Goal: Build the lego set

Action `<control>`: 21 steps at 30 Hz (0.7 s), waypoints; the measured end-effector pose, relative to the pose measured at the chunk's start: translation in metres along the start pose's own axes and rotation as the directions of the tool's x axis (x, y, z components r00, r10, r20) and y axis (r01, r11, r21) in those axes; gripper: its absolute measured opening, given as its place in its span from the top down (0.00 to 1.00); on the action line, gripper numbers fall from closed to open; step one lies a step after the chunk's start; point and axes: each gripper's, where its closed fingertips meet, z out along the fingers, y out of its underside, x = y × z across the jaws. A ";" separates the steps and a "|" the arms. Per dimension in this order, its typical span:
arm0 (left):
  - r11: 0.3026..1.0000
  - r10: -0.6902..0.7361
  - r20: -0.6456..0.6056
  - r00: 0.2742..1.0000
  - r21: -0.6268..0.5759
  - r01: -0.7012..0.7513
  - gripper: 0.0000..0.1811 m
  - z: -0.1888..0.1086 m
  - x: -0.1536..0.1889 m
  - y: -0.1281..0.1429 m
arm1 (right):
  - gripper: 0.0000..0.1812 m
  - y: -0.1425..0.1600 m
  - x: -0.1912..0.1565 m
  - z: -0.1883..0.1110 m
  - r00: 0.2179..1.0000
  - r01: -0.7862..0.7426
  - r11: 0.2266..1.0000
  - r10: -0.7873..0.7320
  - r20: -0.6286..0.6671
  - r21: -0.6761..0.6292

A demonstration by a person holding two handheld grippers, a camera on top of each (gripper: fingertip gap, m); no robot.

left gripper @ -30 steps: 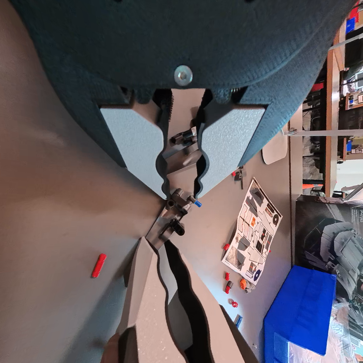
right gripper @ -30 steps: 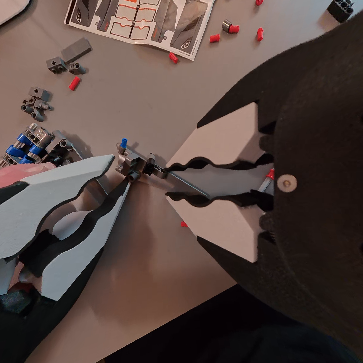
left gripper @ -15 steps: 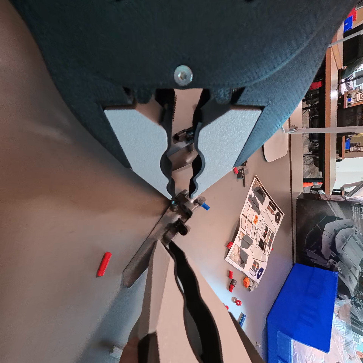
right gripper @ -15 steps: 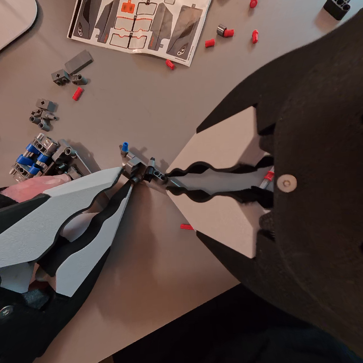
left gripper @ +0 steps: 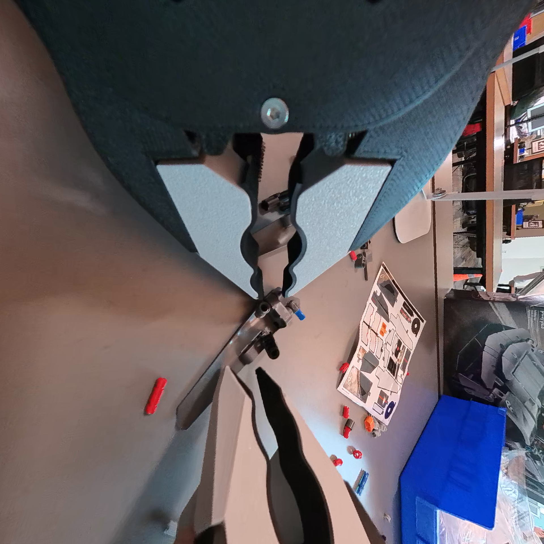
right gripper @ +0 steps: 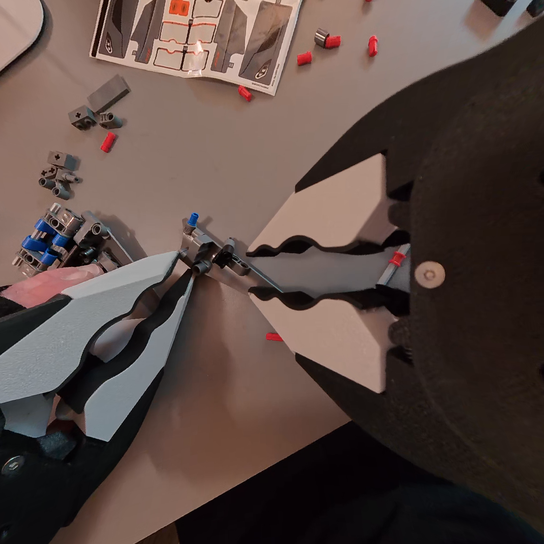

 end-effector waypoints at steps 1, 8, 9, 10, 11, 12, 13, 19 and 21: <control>1.000 -0.001 -0.001 1.000 0.000 0.001 0.94 0.000 0.000 0.000 | 0.90 0.000 0.000 0.000 1.000 -0.002 1.000 0.002 0.002 0.000; 1.000 -0.002 -0.005 1.000 0.001 0.002 0.95 0.000 0.001 0.000 | 0.84 0.000 -0.003 0.001 1.000 0.011 1.000 -0.011 -0.019 0.000; 1.000 -0.002 -0.005 1.000 0.000 0.002 0.95 0.000 0.001 0.000 | 0.83 0.000 -0.003 0.001 1.000 0.016 1.000 -0.016 -0.024 0.001; 1.000 -0.003 -0.006 1.000 0.001 0.003 0.95 0.000 0.001 -0.001 | 0.83 -0.001 -0.003 0.001 0.999 0.019 1.000 -0.018 -0.027 0.001; 1.000 -0.003 -0.005 1.000 0.002 0.003 0.95 0.000 0.001 -0.001 | 0.83 -0.001 -0.003 0.001 0.999 0.019 1.000 -0.019 -0.031 0.003; 1.000 -0.001 -0.003 1.000 0.002 0.001 0.95 0.000 0.001 -0.001 | 0.83 -0.001 -0.002 0.001 0.999 0.020 1.000 -0.019 -0.035 0.006; 1.000 0.000 -0.002 1.000 0.001 0.000 0.94 0.000 0.001 -0.001 | 0.83 -0.001 -0.001 0.000 0.999 0.019 1.000 -0.018 -0.038 0.008; 1.000 -0.007 0.001 1.000 0.001 0.007 0.92 -0.002 -0.002 0.000 | 0.83 -0.001 -0.001 -0.003 0.999 0.002 1.000 -0.002 -0.034 0.013; 1.000 -0.011 0.004 1.000 0.001 0.011 0.92 -0.003 -0.004 0.000 | 0.83 -0.001 0.000 -0.005 0.999 0.001 1.000 0.000 -0.032 0.017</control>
